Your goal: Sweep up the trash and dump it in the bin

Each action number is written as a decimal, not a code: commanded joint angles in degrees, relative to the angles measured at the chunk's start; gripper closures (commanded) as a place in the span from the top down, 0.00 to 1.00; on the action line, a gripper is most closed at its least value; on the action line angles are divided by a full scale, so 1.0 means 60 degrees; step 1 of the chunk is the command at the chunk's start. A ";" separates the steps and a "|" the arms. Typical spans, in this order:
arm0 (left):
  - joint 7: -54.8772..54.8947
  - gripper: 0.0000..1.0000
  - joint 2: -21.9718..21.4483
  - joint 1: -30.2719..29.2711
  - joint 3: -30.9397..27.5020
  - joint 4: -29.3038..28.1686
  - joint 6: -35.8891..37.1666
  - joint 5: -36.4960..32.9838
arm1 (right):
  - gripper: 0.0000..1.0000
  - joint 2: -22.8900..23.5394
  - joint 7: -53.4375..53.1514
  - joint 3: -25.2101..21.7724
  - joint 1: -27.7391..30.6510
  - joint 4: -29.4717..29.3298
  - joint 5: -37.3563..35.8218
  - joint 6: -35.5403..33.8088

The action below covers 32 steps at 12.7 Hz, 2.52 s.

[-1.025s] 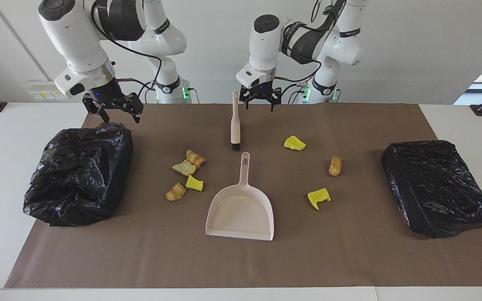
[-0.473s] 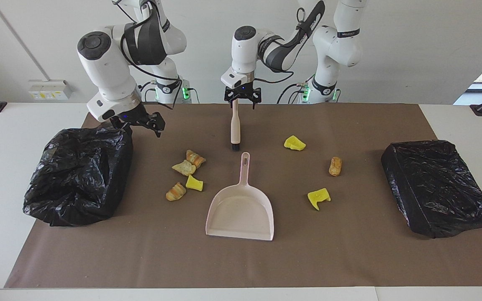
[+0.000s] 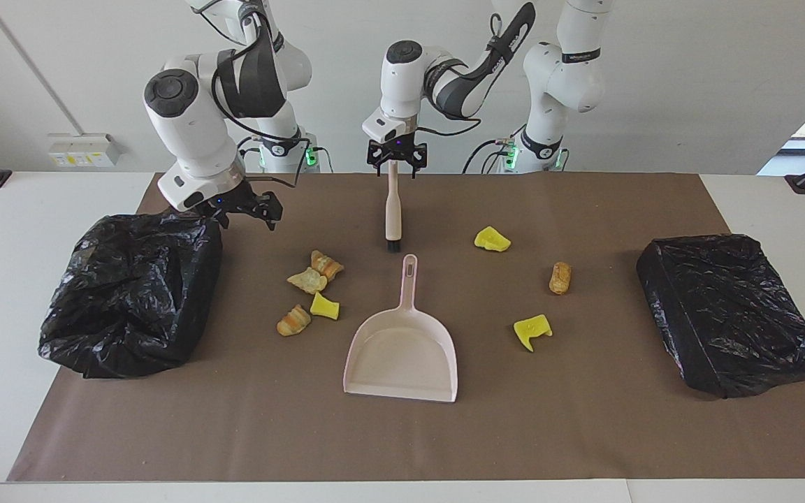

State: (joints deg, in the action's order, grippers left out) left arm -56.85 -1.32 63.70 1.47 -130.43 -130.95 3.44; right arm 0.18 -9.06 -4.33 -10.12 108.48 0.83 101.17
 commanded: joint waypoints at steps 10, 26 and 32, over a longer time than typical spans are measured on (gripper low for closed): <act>-0.0282 0.09 0.0353 0.0560 -0.0186 -0.0133 0.0057 0.0130 | 1.00 -0.0250 -0.0115 0.0032 -0.0027 0.0436 0.0096 0.0482; 0.4595 0.00 -0.1801 -0.5280 -0.0318 0.0307 0.3589 -0.1054 | 1.00 0.2005 -0.4170 0.0194 -0.2823 -0.0618 0.2058 0.4391; 0.4802 0.00 -0.2033 -0.7948 -0.0318 -0.0408 0.3442 -0.1335 | 1.00 0.3177 -0.4041 0.0194 -0.3834 -0.0429 0.2132 0.6147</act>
State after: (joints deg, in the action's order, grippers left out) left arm -27.56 -11.11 19.21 -1.31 -129.89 -110.32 -3.58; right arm 17.46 -35.07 -3.10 -32.11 105.92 12.52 134.79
